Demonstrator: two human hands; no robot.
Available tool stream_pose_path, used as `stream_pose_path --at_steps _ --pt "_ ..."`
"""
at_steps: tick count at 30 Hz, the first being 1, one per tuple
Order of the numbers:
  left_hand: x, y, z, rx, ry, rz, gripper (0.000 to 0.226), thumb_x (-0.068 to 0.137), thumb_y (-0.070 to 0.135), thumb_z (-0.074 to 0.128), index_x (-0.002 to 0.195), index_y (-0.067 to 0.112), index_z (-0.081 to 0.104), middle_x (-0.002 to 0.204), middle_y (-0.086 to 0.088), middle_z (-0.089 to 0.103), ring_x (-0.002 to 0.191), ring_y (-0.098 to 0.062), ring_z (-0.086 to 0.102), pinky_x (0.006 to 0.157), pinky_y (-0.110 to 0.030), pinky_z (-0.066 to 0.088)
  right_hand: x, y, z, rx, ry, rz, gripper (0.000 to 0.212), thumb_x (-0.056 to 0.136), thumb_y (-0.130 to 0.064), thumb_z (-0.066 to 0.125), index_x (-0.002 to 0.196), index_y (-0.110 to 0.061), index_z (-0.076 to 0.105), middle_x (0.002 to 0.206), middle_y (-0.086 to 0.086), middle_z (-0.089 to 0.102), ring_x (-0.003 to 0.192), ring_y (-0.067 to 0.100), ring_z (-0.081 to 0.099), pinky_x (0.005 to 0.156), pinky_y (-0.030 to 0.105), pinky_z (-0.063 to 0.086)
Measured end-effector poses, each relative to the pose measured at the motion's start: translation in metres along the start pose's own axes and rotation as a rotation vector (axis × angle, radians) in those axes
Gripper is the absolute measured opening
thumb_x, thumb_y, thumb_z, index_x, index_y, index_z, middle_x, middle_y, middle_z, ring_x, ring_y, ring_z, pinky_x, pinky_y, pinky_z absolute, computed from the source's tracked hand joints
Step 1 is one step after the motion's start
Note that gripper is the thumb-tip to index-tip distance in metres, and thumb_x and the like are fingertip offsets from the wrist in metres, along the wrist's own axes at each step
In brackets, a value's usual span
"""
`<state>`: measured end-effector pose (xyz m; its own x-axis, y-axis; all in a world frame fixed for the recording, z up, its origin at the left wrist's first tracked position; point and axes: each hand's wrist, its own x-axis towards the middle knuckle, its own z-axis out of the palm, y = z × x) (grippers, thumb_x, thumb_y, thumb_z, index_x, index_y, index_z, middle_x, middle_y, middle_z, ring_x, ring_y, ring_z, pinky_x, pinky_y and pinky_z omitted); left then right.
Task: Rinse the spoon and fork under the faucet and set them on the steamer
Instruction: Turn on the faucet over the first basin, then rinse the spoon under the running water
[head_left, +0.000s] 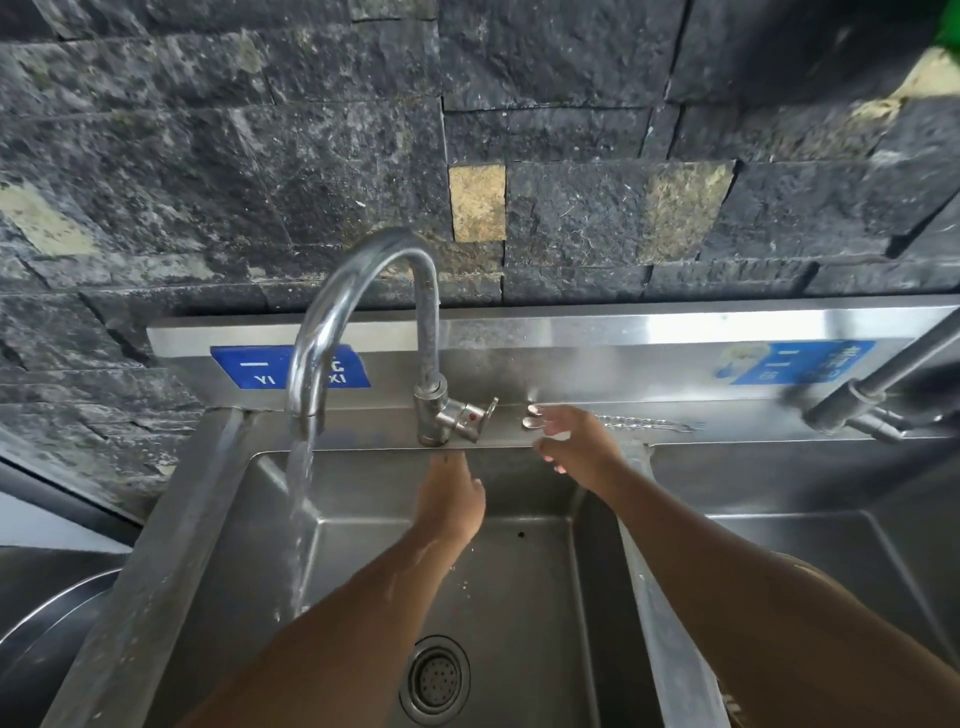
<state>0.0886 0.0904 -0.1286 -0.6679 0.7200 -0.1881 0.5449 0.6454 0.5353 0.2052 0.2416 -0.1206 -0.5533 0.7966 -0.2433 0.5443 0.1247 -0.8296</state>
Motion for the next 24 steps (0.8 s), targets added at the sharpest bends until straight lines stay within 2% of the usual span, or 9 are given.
stream_pose_path --at_steps 2,3,6,9,11,13,17,21,24 --pt "0.0 0.009 0.013 0.058 -0.039 0.115 0.043 0.094 0.017 0.053 0.135 0.006 0.047 0.139 -0.013 0.048 0.128 -0.027 0.047 0.107 -0.037 0.04 0.005 0.008 -0.014 -0.077 0.011 -0.015 0.046 0.081 -0.014 0.076 0.126 -0.013 0.064 0.113 0.008 0.069 0.102 0.024 0.067 0.086 0.036 0.054" --pt "0.002 0.014 0.019 0.096 -0.046 0.186 0.042 0.093 0.018 0.053 0.134 0.006 0.047 0.139 -0.011 0.046 0.129 -0.027 0.044 0.108 -0.037 0.039 0.007 0.012 -0.021 -0.121 0.019 -0.015 0.046 0.082 -0.016 0.075 0.127 -0.013 0.064 0.114 0.007 0.069 0.106 0.023 0.065 0.088 0.031 0.051" --pt "0.008 0.026 0.035 0.202 -0.053 0.319 0.052 0.093 0.019 0.053 0.142 0.008 0.037 0.151 -0.012 0.031 0.14 -0.028 0.029 0.114 -0.037 0.032 0.017 0.023 -0.038 -0.318 0.073 -0.051 0.043 0.084 -0.015 0.07 0.126 -0.014 0.064 0.116 0.005 0.069 0.106 0.024 0.064 0.081 0.022 0.04" --pt "0.015 0.033 0.046 0.259 -0.077 0.316 0.073 0.094 0.021 0.053 0.154 0.013 0.012 0.164 -0.01 0.004 0.15 -0.028 0.006 0.117 -0.047 0.027 0.025 0.032 -0.05 -0.545 0.069 -0.144 0.033 0.087 -0.016 0.065 0.12 -0.015 0.064 0.118 0.008 0.063 0.106 0.029 0.063 0.087 0.031 0.05" --pt "0.019 0.035 0.051 0.331 -0.06 0.311 0.083 0.093 0.023 0.054 0.155 0.015 0.001 0.165 -0.008 -0.005 0.151 -0.026 -0.001 0.117 -0.051 0.025 0.031 0.035 -0.054 -0.664 0.032 -0.188 0.031 0.09 -0.017 0.062 0.12 -0.015 0.062 0.118 0.008 0.06 0.105 0.031 0.063 0.088 0.038 0.053" --pt "0.02 0.032 0.056 0.382 -0.05 0.288 0.09 0.091 0.024 0.056 0.155 0.015 -0.006 0.165 -0.006 -0.011 0.151 -0.024 -0.006 0.118 -0.055 0.021 0.037 0.036 -0.056 -0.745 0.002 -0.21 0.028 0.091 -0.015 0.059 0.119 -0.015 0.062 0.119 0.008 0.061 0.106 0.032 0.063 0.087 0.038 0.054" --pt "0.02 0.022 0.068 0.454 -0.061 0.224 0.099 0.089 0.03 0.06 0.155 0.013 -0.011 0.163 -0.003 -0.021 0.15 -0.021 -0.016 0.118 -0.06 0.013 0.047 0.035 -0.056 -0.891 -0.026 -0.248 0.028 0.088 -0.006 0.051 0.114 -0.014 0.061 0.113 0.011 0.062 0.101 0.035 0.065 0.078 0.037 0.052" --pt "0.02 0.02 0.077 0.452 -0.053 0.209 0.104 0.085 0.033 0.061 0.154 0.011 -0.014 0.161 -0.004 -0.025 0.149 -0.022 -0.021 0.119 -0.056 0.015 0.051 0.035 -0.055 -1.001 -0.044 -0.319 0.021 0.083 -0.002 0.053 0.101 -0.012 0.057 0.101 0.011 0.06 0.09 0.037 0.065 0.065 0.037 0.047" --pt "0.021 0.017 0.078 0.462 -0.049 0.226 0.107 0.084 0.032 0.063 0.154 0.011 -0.016 0.161 -0.004 -0.027 0.149 -0.022 -0.022 0.119 -0.054 0.018 0.054 0.033 -0.053 -1.08 -0.066 -0.37 0.019 0.084 -0.003 0.056 0.101 -0.01 0.059 0.099 0.011 0.064 0.09 0.037 0.067 0.062 0.035 0.045"
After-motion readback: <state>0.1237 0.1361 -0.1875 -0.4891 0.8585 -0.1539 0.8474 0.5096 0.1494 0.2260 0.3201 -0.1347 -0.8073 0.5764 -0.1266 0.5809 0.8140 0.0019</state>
